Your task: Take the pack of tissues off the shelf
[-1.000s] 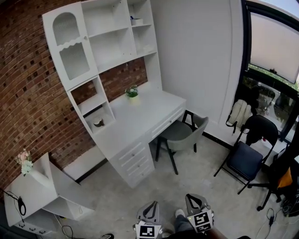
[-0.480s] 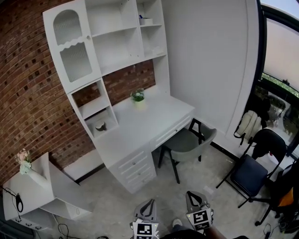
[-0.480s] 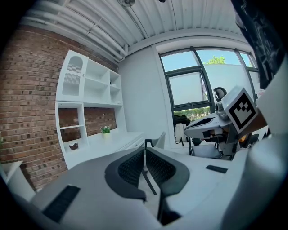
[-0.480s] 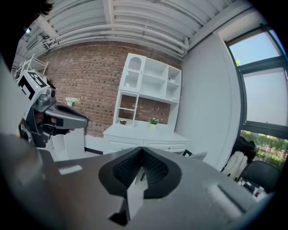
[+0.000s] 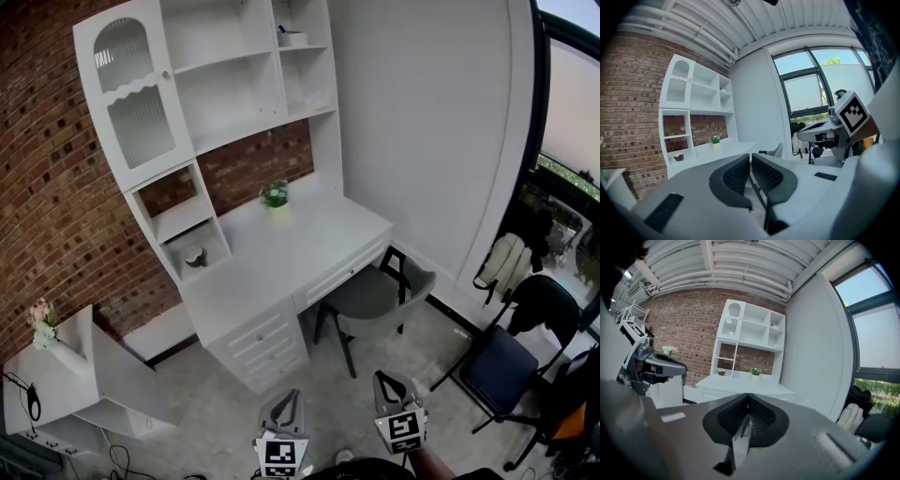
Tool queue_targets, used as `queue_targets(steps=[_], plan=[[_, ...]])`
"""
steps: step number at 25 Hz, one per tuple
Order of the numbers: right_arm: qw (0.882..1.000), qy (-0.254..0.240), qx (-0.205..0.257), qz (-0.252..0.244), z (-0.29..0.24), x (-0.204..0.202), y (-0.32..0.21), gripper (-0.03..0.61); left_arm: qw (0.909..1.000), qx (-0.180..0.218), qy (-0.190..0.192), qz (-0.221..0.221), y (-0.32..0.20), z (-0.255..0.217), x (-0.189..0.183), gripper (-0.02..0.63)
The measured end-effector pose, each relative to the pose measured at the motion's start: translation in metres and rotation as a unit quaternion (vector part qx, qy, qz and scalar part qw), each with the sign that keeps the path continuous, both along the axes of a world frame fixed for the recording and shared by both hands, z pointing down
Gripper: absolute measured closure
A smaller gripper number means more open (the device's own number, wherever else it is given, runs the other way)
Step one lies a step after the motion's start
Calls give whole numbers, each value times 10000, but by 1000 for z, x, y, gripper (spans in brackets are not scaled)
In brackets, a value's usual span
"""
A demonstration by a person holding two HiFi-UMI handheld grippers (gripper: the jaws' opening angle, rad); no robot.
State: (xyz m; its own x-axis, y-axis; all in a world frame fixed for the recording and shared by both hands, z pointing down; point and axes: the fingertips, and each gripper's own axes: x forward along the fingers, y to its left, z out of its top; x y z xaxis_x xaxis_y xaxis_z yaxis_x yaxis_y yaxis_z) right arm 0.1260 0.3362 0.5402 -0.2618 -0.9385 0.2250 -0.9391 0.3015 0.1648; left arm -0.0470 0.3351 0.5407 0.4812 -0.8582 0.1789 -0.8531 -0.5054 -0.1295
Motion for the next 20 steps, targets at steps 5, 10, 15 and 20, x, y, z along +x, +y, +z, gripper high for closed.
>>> queue_targets(steps=[5, 10, 15, 20], plan=[[9998, 138, -15, -117, 8, 16, -18, 574, 9997, -3, 36, -255, -15, 2, 4, 592], [9998, 11, -131, -125, 11, 25, -25, 574, 9992, -54, -27, -400, -20, 1, 1, 592], [9998, -28, -142, -137, 12, 21, -28, 574, 9989, -57, -67, -452, -20, -1, -4, 592], [9997, 188, -19, -172, 14, 15, -29, 574, 9989, -64, -94, -448, -24, 2, -7, 592]])
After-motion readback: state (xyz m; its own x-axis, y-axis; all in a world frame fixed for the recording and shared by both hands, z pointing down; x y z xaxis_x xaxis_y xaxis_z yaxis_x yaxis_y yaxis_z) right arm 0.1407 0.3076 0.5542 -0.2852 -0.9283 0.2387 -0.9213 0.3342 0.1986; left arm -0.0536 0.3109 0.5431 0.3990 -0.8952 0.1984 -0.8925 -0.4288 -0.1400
